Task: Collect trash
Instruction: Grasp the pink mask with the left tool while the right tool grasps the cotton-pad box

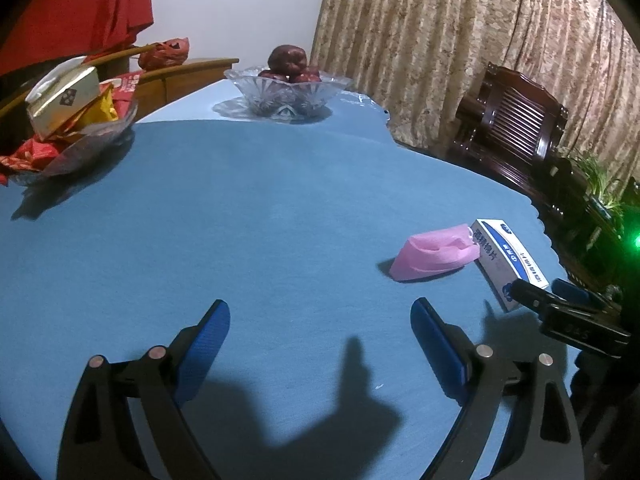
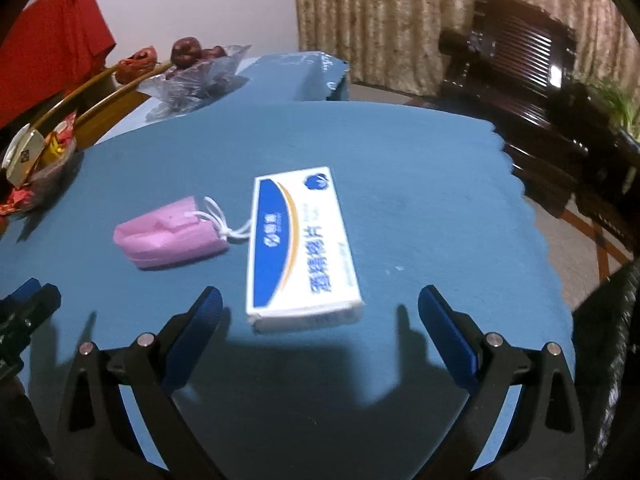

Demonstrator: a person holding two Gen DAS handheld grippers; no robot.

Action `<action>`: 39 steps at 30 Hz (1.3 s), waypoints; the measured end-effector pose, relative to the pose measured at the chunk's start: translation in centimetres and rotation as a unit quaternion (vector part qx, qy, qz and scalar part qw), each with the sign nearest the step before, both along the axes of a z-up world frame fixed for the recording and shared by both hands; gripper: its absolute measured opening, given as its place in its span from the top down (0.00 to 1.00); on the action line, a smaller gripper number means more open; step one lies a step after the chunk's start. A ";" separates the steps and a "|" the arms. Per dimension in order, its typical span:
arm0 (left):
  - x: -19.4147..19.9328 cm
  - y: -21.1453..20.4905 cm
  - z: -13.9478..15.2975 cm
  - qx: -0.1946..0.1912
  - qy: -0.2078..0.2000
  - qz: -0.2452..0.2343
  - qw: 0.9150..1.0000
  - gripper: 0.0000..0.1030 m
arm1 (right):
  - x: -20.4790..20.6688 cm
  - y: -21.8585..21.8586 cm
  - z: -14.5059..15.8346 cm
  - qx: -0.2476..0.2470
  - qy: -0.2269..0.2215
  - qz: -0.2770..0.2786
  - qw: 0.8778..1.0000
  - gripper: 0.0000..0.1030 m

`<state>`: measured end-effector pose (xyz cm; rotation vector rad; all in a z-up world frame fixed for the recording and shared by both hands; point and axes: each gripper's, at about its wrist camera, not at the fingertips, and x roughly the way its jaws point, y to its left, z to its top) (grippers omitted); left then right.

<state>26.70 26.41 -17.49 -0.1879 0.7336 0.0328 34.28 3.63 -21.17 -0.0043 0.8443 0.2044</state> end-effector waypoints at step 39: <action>5.8 -11.2 -0.6 0.003 0.032 -0.122 0.992 0.91 | -1.4 -5.7 2.3 0.040 -0.006 0.004 0.999 0.48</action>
